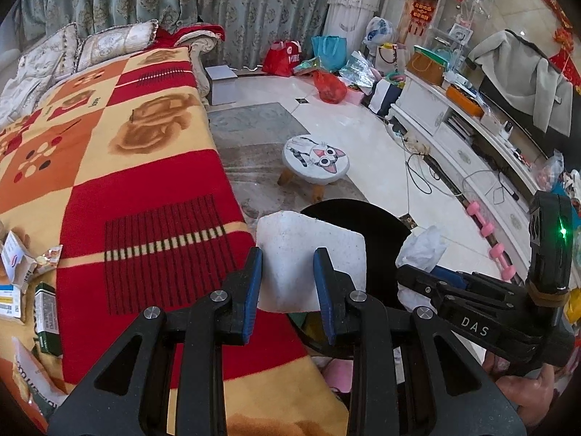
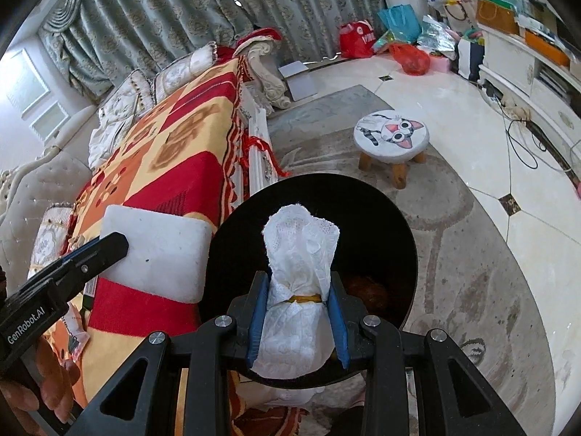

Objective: Collect trash
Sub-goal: 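Open both tools to drop the foam block and tissue bundle into the bin, then move both open tools back over the items on the bedspread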

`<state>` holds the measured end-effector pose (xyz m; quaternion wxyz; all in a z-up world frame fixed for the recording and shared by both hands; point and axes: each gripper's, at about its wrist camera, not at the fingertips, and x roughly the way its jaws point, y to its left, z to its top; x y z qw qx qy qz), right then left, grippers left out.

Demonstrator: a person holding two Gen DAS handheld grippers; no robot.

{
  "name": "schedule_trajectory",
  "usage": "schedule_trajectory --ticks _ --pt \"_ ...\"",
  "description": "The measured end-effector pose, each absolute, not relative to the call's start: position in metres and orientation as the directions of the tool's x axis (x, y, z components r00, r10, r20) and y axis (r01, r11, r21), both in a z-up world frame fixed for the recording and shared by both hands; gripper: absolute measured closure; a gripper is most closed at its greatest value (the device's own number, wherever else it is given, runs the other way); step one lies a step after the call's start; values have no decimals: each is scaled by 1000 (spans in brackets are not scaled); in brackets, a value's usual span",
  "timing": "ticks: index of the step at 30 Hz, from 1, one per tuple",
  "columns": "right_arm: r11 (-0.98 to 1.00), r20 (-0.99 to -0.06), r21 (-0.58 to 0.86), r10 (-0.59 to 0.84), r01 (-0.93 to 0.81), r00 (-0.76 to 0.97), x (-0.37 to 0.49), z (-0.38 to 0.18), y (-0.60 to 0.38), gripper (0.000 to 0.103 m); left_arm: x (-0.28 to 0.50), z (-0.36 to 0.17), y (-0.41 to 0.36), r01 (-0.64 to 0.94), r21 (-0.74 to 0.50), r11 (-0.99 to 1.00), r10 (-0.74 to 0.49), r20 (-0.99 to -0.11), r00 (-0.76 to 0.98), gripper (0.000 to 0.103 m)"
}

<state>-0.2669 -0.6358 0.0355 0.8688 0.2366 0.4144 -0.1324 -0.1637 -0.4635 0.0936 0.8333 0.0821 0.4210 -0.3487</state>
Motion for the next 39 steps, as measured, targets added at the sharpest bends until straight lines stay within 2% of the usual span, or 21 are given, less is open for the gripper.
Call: schedule_trajectory --ticks 3,4,6,14,29,39 --pt "848 -785 300 -42 438 618 -265 35 -638 71 -162 91 -467 649 -181 739 -524 -760 384 74" --pt "847 -788 295 -47 443 614 -264 35 -638 65 -160 89 -467 649 -194 736 -531 -761 374 73" --pt "843 -782 304 -46 445 621 -264 35 -639 60 -159 87 -467 645 -206 736 -532 -765 363 72" --pt "844 -786 305 -38 441 617 -263 36 -636 59 -159 87 -462 641 -204 740 -529 -765 367 62" --pt "875 -793 281 -18 393 609 -256 37 -601 58 -160 91 -421 588 -175 790 -481 -771 417 62" --pt "907 -795 279 35 314 606 -239 42 -553 52 -158 94 -367 530 -145 836 -425 -782 456 62"
